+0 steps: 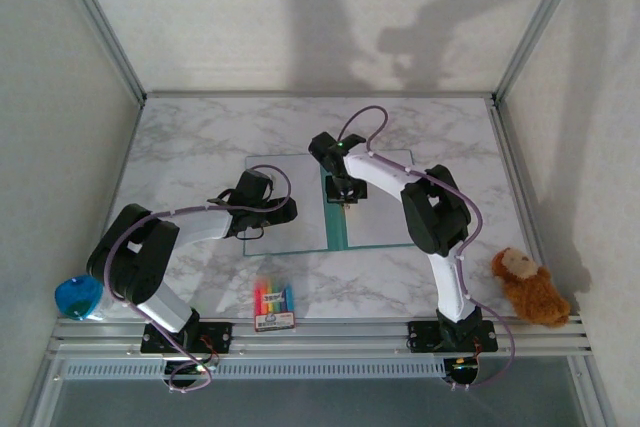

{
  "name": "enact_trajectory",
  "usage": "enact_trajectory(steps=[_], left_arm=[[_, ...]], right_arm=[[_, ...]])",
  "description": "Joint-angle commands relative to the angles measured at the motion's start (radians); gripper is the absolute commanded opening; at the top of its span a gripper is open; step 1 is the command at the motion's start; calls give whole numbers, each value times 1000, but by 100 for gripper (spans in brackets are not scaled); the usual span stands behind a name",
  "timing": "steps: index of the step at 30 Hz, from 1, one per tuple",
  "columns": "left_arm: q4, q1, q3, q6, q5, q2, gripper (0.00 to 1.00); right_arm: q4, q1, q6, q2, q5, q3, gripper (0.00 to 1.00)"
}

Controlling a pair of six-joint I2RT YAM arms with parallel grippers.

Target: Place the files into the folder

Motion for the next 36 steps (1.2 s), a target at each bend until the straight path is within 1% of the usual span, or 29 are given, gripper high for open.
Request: enact_trajectory(steps=[1,6,11,17,23,32,36], left_arm=[[-74,-10,-20,-4,-29,50,73],[-76,-11,-15,-4,-34,54,73],[-76,-10,-15,-8,-34,54,73],[-68,-10,-21,-9,-31,57,73],[-63,-12,-24,-10,-30,55,73],[-60,-12,-30,-10,-27,53,73],[-62,-12,-31,-8,-33,50,73]], right_arm=[[-22,-12,-14,29,18,36,6],[-47,-18,-24,31,29,79,7],[-64,-20,-22,10,27,106,11],[-42,-18,-3,-37,-34,96,21],[-25,-16,19,-64,-76,86,27],[-19,-4,43,-49,-93,84,28],[-17,0,47,-45,-97,71,26]])
